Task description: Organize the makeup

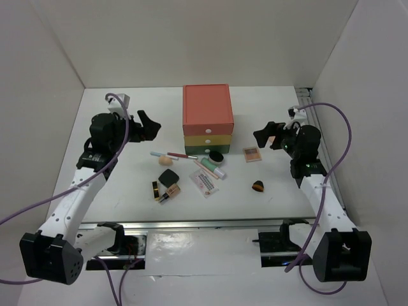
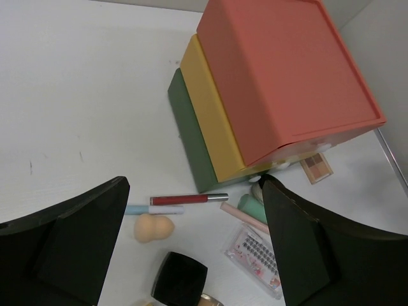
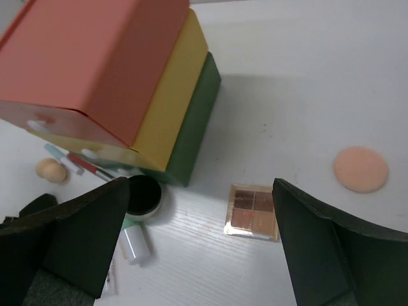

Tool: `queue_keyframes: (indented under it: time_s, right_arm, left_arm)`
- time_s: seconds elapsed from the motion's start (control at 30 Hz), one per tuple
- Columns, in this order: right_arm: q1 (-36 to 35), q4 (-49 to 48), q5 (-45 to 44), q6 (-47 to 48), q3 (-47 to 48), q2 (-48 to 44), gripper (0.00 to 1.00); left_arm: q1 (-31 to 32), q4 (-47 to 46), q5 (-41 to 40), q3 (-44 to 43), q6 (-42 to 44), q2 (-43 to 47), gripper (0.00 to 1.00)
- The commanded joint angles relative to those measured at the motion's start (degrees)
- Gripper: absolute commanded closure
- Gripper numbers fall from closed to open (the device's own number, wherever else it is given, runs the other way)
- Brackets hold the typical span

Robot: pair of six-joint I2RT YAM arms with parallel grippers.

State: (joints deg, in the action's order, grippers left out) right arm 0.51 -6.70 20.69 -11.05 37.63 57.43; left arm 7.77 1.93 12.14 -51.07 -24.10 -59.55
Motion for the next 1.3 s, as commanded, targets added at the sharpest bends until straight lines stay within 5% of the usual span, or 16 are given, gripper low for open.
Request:
queue_keyframes:
  time_s: [0.0, 0.27, 0.6, 0.77, 0.8, 0.93, 1.27]
  right_arm:
    - [-0.2, -1.7, 7.9, 2.3, 3.8, -2.2, 0.0]
    - [-10.7, 7.0, 7.2, 4.4, 9.1, 0.1, 0.0]
    - [-34.2, 17.4, -25.7, 3.1, 14.0, 6.0, 0.06]
    - [-42.5, 14.5, -33.4, -0.5, 15.1, 8.7, 0.06]
    - [-44.8, 14.0, -35.0, -1.3, 16.2, 9.5, 0.13]
    - [-48.1, 10.6, -40.8, -3.2, 19.8, 16.0, 0.3]
    - [-48.4, 5.2, -51.1, -8.9, 26.6, 26.8, 0.38]
  left_arm:
    - [1.5, 1.2, 1.9, -4.8, 1.0, -2.2, 0.0]
    - [8.2, 4.8, 0.7, -14.4, 5.2, -10.2, 0.0]
    - [13.2, 7.2, -5.3, -23.5, 6.1, -19.9, 0.0]
    - [13.9, 10.4, -6.0, -29.2, 6.6, -22.5, 0.0]
    - [13.9, 10.4, -6.6, -29.2, 6.6, -23.3, 0.0]
    - [13.9, 11.6, -7.1, -33.6, 6.6, -27.5, 0.0]
    - [13.9, 12.7, -9.0, -36.8, 3.5, -34.1, 0.08]
